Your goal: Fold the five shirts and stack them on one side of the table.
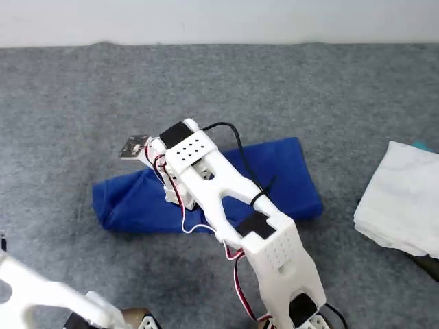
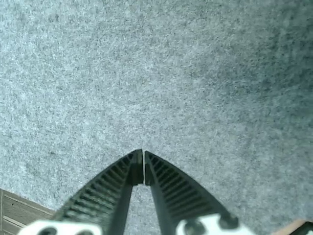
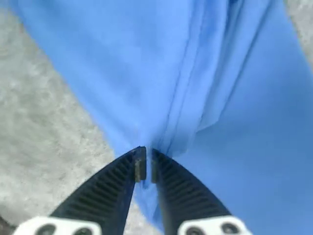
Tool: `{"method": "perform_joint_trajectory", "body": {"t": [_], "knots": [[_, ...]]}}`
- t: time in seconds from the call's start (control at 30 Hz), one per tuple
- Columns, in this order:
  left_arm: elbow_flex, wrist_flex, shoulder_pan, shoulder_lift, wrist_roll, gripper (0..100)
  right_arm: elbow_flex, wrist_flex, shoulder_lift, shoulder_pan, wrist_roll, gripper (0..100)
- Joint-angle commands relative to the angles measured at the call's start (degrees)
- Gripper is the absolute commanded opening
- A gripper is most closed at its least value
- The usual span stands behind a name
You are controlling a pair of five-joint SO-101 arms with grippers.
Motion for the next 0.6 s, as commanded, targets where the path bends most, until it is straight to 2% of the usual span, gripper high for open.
{"method": "perform_joint_trajectory", "body": {"t": [0.0, 0.1, 0.3, 0.57], "knots": [[-0.5, -0.1, 0.2, -1.8, -0.5, 2, -0.4, 3.9, -6.4, 0.0, -0.6, 13.7], [-0.6, 0.1, 0.1, -1.8, -0.5, 2, -0.1, 5.3, -8.7, 0.9, -2.0, 18.9], [-3.3, 6.5, 0.1, -1.8, -0.5, 2, 0.5, 5.4, -15.0, 5.3, -4.1, 18.8], [-3.6, 12.4, 0.1, -1.9, -0.4, 2, 14.0, 4.8, -22.2, 20.0, -4.3, 19.1]]}}
